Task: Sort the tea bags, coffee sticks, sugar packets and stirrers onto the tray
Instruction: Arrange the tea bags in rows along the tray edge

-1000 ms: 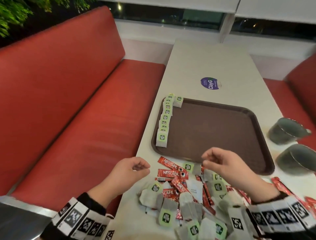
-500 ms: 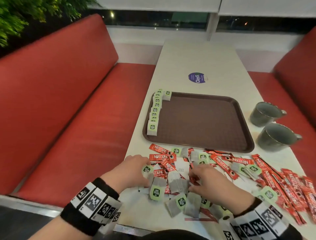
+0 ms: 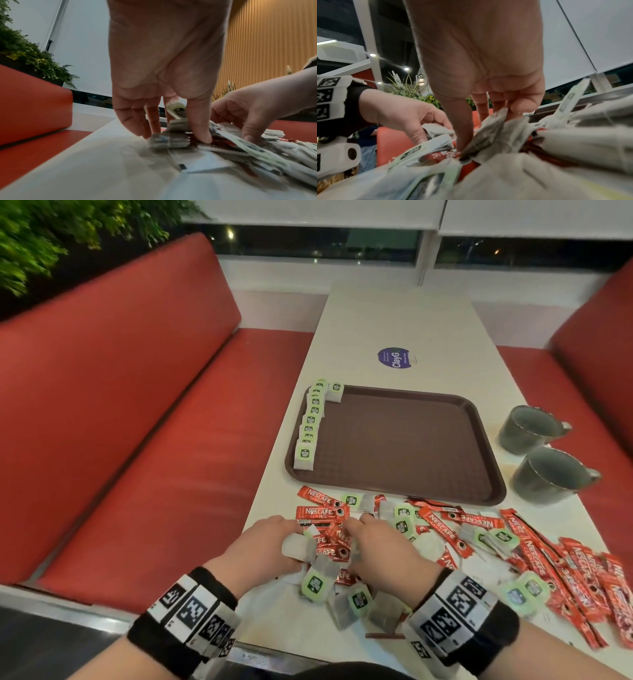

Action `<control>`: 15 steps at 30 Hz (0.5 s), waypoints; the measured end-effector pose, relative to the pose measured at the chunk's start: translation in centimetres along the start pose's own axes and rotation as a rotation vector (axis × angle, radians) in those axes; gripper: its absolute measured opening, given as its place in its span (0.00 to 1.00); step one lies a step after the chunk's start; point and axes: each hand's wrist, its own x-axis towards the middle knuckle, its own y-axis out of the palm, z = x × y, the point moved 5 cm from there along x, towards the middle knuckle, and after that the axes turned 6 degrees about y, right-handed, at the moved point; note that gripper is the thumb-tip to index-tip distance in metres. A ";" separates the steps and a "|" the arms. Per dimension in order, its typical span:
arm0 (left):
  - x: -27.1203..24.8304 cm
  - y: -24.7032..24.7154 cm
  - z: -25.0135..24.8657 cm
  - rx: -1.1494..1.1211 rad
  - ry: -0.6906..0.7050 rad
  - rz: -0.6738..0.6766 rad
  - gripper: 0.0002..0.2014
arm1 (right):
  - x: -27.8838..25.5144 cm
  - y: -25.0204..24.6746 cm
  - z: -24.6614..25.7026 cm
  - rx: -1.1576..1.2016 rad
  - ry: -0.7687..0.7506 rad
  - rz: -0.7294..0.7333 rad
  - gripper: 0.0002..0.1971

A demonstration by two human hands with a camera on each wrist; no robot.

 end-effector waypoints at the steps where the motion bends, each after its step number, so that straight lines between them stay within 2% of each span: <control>1: 0.0 -0.1 0.1 -0.025 0.004 -0.008 0.27 | 0.1 0.0 -0.2 0.041 0.025 0.013 0.26; 7: -0.3 -0.3 0.3 -0.134 0.053 -0.041 0.17 | -0.3 -0.9 -2.1 0.192 0.083 -0.005 0.21; 12: -0.1 -0.8 0.6 -0.159 0.104 -0.082 0.12 | -1.0 -2.3 -4.4 0.379 0.148 -0.102 0.15; 15: 0.0 -0.9 0.8 -0.176 0.123 -0.109 0.19 | -1.5 -3.0 -5.2 0.476 0.157 -0.152 0.13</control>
